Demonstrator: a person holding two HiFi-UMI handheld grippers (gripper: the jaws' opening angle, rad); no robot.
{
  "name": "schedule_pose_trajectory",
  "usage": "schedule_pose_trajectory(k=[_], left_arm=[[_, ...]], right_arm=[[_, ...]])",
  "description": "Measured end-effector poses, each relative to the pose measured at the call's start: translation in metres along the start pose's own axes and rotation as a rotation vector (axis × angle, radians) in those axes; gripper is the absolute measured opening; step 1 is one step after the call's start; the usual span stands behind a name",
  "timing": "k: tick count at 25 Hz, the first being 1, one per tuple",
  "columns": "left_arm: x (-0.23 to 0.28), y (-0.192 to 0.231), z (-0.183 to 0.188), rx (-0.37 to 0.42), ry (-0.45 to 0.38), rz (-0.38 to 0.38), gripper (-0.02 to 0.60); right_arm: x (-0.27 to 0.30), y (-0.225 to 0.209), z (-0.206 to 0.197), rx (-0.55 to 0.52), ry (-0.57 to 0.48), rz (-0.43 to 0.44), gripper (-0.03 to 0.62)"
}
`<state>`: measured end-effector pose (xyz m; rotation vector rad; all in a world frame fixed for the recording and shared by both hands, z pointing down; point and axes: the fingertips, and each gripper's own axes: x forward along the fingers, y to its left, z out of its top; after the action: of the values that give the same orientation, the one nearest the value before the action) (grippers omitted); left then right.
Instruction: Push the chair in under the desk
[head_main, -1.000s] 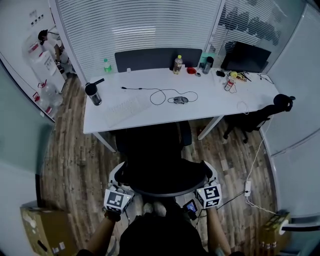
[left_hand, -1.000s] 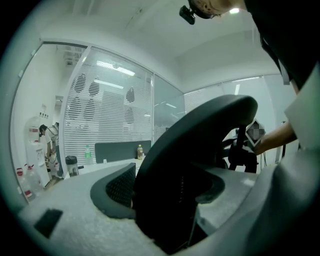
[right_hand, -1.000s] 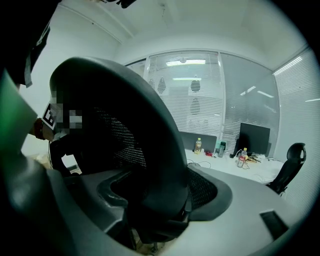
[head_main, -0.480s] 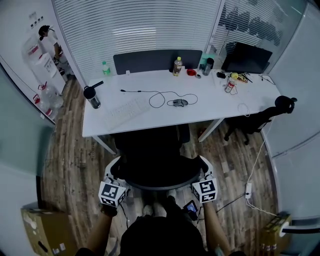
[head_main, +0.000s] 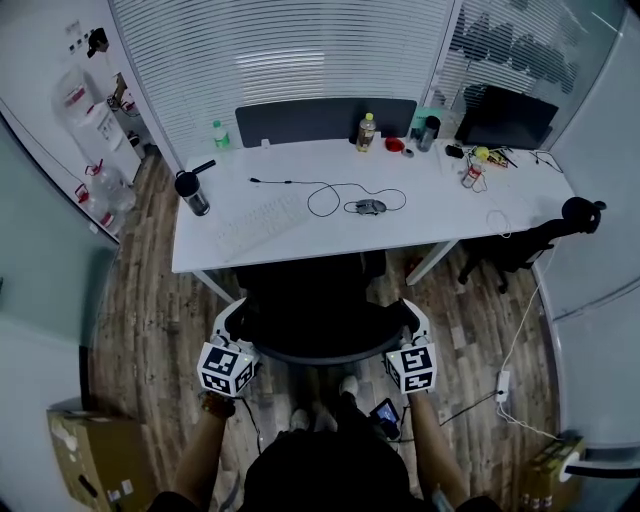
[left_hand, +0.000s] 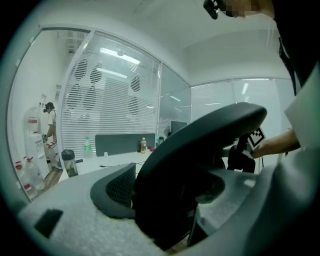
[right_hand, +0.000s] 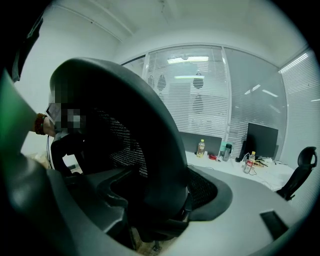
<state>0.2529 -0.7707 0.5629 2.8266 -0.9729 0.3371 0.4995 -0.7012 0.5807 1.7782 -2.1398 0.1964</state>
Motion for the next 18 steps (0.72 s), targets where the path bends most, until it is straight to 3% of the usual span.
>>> schedule_pose_trajectory(k=[18], left_arm=[[0.050, 0.041, 0.014, -0.016, 0.030, 0.013, 0.299]], right_arm=[[0.061, -0.029, 0.021, 0.004, -0.002, 0.026, 0.290]])
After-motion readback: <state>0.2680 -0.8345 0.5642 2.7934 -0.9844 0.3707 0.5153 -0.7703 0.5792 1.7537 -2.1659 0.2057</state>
